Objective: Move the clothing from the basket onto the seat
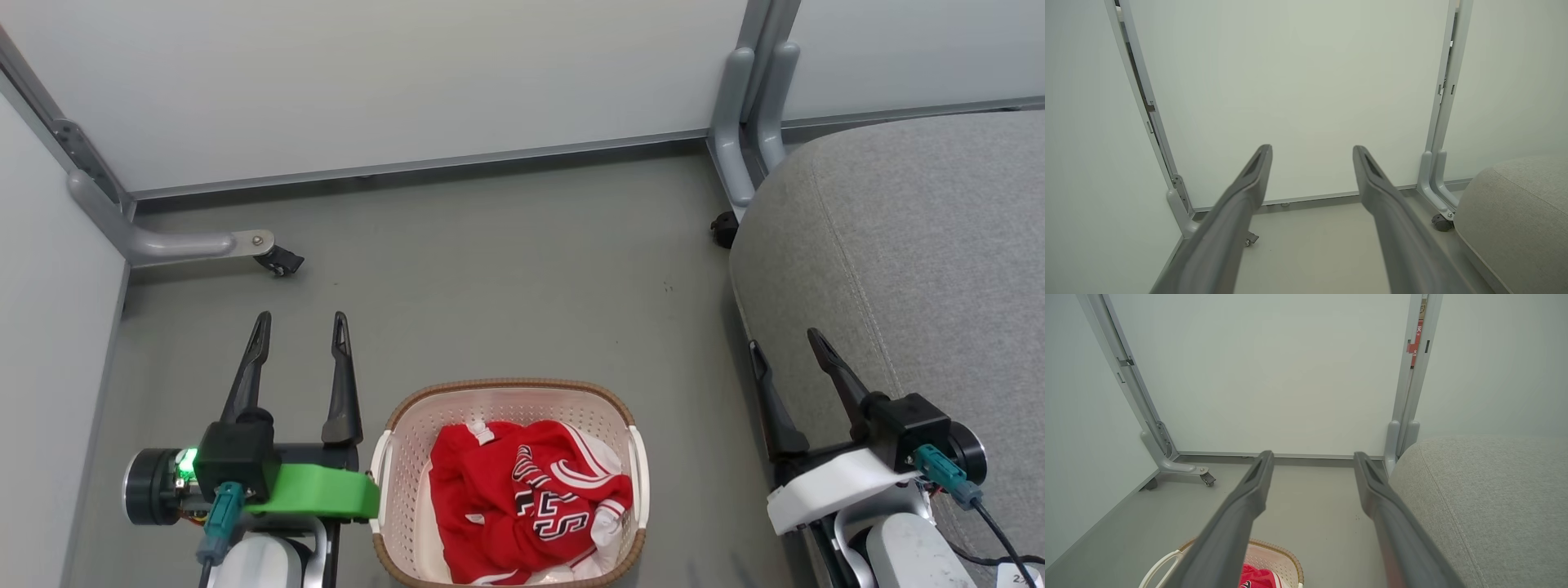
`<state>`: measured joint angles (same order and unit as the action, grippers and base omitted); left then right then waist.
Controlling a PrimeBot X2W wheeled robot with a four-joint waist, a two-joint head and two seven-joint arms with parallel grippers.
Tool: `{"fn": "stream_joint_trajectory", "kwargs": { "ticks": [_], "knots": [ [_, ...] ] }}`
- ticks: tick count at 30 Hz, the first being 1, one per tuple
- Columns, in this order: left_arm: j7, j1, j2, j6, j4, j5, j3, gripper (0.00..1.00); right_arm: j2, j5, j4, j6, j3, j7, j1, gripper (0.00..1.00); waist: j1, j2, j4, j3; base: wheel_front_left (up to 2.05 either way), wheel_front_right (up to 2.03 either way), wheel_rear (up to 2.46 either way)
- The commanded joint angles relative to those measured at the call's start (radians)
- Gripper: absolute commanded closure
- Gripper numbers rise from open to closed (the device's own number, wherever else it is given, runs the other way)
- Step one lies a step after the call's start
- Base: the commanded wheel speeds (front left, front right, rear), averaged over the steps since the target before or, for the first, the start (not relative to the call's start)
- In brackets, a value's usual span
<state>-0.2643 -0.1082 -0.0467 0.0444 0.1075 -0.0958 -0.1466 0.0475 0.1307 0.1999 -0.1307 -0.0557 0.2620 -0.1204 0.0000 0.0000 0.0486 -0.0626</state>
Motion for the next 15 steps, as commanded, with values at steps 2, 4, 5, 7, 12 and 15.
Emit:
{"fn": "stream_joint_trajectory", "kwargs": {
  "ticks": [2, 4, 5, 7, 12, 15],
  "knots": [
    [0.0, -0.016, -0.007, 0.0, -0.002, 0.001, 0.002, 0.0, 0.005, 0.002, 0.003, 0.0, 0.002, 0.005, -0.011, 0.0, 0.0, 0.0, 0.0, 0.0, 0.0, 0.0, 0.0],
    [0.0, -0.015, -0.007, 0.0, -0.003, 0.001, 0.003, 0.0, 0.005, 0.002, 0.005, 0.0, 0.002, 0.005, -0.012, 0.0, 0.0, 0.0, 0.0, 0.0, 0.0, 0.0, 0.0],
    [0.0, -0.015, -0.007, 0.0, -0.003, 0.0, 0.003, 0.0, 0.005, 0.003, 0.005, 0.0, 0.001, 0.005, -0.012, 0.0, 0.0, 0.0, 0.0, 0.0, 0.0, 0.0, 0.0],
    [0.0, -0.015, -0.007, 0.0, -0.004, 0.001, 0.003, 0.0, 0.005, 0.003, 0.004, 0.0, 0.001, 0.005, -0.013, 0.0, 0.0, 0.0, -0.001, -0.001, 0.0, 0.0, 0.0],
    [0.0, -0.029, -0.007, -0.007, -0.002, 0.001, -0.001, 0.0, 0.005, 0.007, -0.003, 0.0, -0.005, 0.005, -0.021, 0.0, 0.0, 0.0, -0.006, -0.017, 0.0, 0.0, 0.0],
    [0.0, -0.047, -0.006, -0.019, 0.0, 0.007, -0.005, 0.0, 0.005, 0.008, -0.009, 0.0, -0.011, 0.005, -0.035, 0.0, 0.0, 0.0, -0.013, -0.039, 0.0, 0.0, 0.0]
  ]
}}
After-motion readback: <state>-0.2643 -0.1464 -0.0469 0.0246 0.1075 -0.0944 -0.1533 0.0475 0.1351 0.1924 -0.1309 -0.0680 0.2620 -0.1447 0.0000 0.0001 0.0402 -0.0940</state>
